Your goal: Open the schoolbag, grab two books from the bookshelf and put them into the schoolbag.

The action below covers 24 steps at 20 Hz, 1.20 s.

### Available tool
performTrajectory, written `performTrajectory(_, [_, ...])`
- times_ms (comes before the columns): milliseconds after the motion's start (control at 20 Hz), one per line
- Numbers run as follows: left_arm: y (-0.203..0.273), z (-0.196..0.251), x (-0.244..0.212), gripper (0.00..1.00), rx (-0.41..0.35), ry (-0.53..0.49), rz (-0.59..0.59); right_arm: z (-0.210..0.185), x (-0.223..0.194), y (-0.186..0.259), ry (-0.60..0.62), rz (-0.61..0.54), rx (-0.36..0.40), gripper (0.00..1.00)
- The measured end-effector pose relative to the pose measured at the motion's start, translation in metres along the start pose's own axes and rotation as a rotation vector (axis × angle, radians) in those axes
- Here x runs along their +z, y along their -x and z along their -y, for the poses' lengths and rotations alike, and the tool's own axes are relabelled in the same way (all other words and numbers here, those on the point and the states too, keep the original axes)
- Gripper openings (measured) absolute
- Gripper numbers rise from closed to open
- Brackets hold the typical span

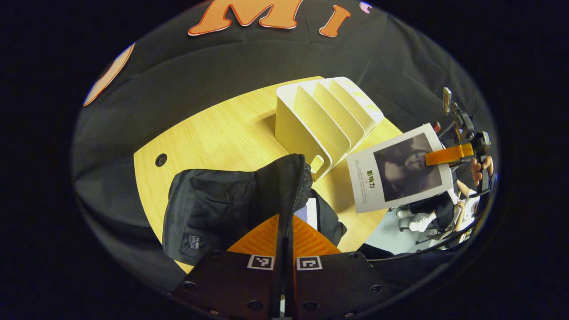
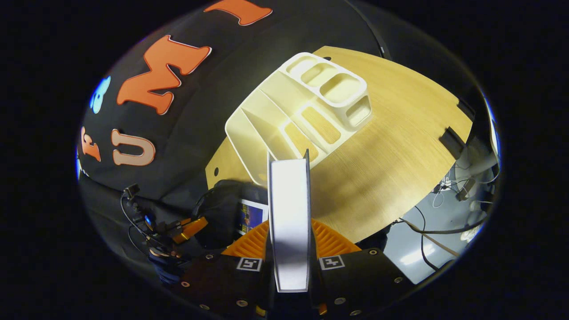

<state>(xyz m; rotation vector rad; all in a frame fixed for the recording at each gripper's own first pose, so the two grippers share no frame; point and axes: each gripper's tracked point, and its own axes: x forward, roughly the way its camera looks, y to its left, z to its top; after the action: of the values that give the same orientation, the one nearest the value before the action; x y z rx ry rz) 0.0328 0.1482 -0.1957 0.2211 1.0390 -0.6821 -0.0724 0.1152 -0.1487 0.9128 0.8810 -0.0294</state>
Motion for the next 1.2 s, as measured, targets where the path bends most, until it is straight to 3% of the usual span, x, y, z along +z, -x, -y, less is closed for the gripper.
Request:
performTrajectory(450, [0.009,0.004,0.009,0.04,0.02,-0.005,0.025,-0.05,-0.063,-0.033,-0.052,0.02,0.267,0.33])
performTrajectory(1200, [0.032,0.015,0.024,0.04,-0.017,0.031,0.131,-0.115,-0.106,-0.145,-0.116,-0.051,0.403,0.32])
